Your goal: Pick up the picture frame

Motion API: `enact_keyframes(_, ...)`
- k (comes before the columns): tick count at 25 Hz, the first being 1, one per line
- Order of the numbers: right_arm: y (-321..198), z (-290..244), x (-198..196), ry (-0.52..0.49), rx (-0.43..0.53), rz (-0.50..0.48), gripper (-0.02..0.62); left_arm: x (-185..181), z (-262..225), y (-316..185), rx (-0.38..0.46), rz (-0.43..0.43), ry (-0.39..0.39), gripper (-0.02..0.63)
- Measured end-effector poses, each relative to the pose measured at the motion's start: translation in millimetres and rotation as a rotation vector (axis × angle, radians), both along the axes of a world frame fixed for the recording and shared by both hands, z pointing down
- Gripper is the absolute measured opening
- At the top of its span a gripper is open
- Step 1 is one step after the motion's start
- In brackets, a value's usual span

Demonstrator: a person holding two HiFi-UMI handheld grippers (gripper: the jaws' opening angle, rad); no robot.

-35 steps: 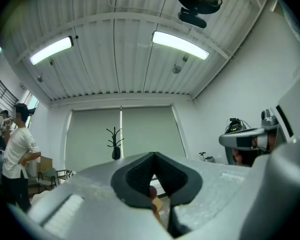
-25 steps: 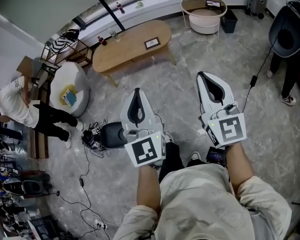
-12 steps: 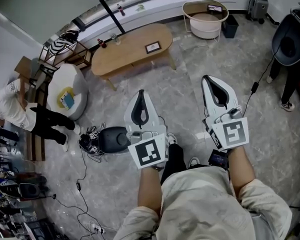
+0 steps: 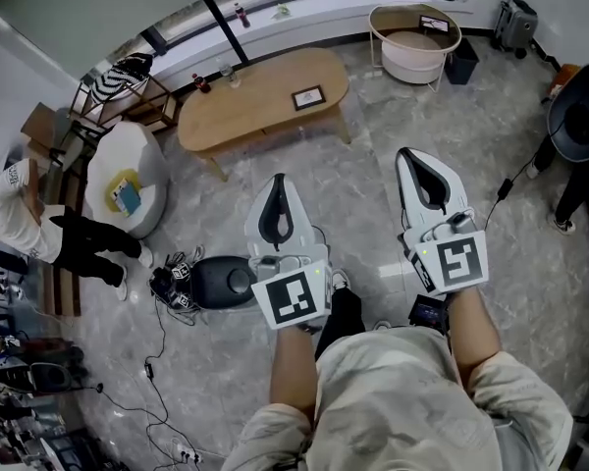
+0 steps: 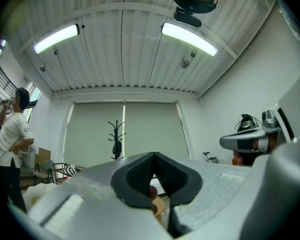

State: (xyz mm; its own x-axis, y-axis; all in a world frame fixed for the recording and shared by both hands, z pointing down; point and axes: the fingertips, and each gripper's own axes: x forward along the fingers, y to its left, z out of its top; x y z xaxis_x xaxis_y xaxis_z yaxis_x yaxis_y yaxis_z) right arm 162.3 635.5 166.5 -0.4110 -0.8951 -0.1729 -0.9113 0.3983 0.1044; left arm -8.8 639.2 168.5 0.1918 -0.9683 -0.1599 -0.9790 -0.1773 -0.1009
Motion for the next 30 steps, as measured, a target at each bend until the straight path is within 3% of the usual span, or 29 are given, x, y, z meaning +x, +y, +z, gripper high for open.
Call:
enact_keyframes(22,-191,15,-117,0.004,-0.072,0.017,0.002,-106,21,-194,-0.074,0.048,0.026,0.003)
enact_keyframes(30,-222,21,-147,0.029,-0.076,0.017,0.002,-130,33,-230,-0.089,0.067,0.05,0.003)
